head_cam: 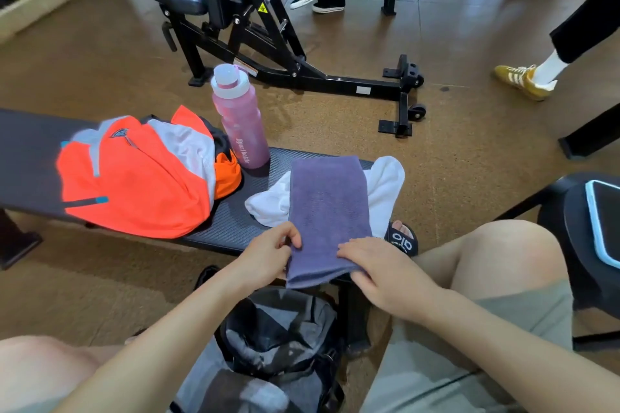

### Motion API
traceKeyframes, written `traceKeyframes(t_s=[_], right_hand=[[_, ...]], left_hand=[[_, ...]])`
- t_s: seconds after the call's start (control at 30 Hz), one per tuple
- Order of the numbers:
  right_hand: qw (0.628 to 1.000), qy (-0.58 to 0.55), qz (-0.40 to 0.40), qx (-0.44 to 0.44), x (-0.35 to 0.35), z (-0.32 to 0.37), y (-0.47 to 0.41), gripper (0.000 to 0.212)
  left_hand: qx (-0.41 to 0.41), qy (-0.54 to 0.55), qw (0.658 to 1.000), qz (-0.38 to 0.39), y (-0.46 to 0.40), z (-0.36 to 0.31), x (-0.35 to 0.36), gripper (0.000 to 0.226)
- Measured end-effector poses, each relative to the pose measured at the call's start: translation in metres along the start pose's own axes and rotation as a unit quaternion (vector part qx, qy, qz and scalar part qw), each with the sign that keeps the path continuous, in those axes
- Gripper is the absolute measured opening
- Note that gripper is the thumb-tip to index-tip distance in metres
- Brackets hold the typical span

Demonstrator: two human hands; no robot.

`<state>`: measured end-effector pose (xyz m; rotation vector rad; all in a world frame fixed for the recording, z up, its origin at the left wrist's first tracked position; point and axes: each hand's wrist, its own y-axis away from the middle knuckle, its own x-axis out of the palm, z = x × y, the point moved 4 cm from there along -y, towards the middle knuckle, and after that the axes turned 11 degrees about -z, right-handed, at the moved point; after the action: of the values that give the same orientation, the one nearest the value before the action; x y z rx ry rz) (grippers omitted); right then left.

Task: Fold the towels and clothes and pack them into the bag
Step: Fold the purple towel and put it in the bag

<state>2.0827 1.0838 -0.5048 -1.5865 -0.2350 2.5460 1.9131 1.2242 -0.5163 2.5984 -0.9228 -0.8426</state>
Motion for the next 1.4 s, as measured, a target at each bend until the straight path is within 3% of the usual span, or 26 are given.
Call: traceKeyframes(t_s=[0.1, 0.23, 0.4, 0.5, 0.57, 0.7, 0.8, 0.97, 1.03, 1.13, 1.27, 1.37, 1.4], right_hand=[[0.976, -0.152, 0.056, 0.147, -0.012, -0.013, -0.009, 0.014], [0.950, -0.205, 0.030, 0.234, -0.018, -0.028, -0.023, 0.019], [0.929, -0.221, 0.019, 0.296, -0.008, -0.047, -0.044, 0.036], [0.923, -0.229, 0.016, 0.309, -0.002, -0.053, -0.047, 0.038], [0.922, -0.230, 0.015, 0.311, -0.002, -0.053, -0.047, 0.037], [0.915, -0.204, -0.039, 0.346, -0.003, -0.060, -0.043, 0.038], [0.919, -0.157, -0.076, 0.354, 0.001, -0.058, -0.035, 0.035], [0.929, -0.083, -0.083, 0.350, 0.008, -0.051, -0.032, 0.022], [0.935, -0.052, -0.093, 0.339, 0.008, -0.047, -0.032, 0.016], [0.944, 0.039, -0.144, 0.293, 0.004, -0.040, -0.032, 0.023], [0.960, 0.218, -0.164, 0.070, 0.001, -0.025, -0.037, 0.038], [0.964, 0.229, -0.129, -0.042, 0.002, -0.010, -0.036, 0.022], [0.968, 0.224, -0.101, -0.056, 0.006, -0.009, -0.033, 0.025]], left_hand=[[-0.062, 0.066, 0.995, 0.031, 0.001, -0.001, 0.002, 0.033], [-0.072, 0.021, 0.997, 0.037, -0.002, -0.002, -0.007, 0.034], [0.101, -0.193, 0.975, 0.039, 0.006, -0.009, -0.014, 0.034], [0.226, -0.244, 0.942, -0.036, 0.006, -0.015, -0.009, 0.036], [0.251, -0.223, 0.938, -0.089, 0.003, -0.022, -0.008, 0.037], [0.173, -0.162, 0.963, -0.131, -0.014, -0.022, -0.006, 0.048], [0.107, -0.176, 0.968, -0.141, -0.023, -0.013, -0.005, 0.051], [0.072, -0.184, 0.970, -0.140, -0.027, -0.011, -0.001, 0.054], [0.075, -0.186, 0.969, -0.145, -0.025, -0.014, -0.002, 0.054], [0.068, -0.137, 0.974, -0.166, -0.025, -0.012, -0.003, 0.045], [0.012, -0.008, 0.989, -0.148, -0.026, -0.010, -0.002, 0.036], [-0.013, -0.019, 0.989, -0.144, -0.029, -0.014, -0.003, 0.033], [-0.017, -0.024, 0.989, -0.144, -0.029, -0.017, -0.004, 0.033]])
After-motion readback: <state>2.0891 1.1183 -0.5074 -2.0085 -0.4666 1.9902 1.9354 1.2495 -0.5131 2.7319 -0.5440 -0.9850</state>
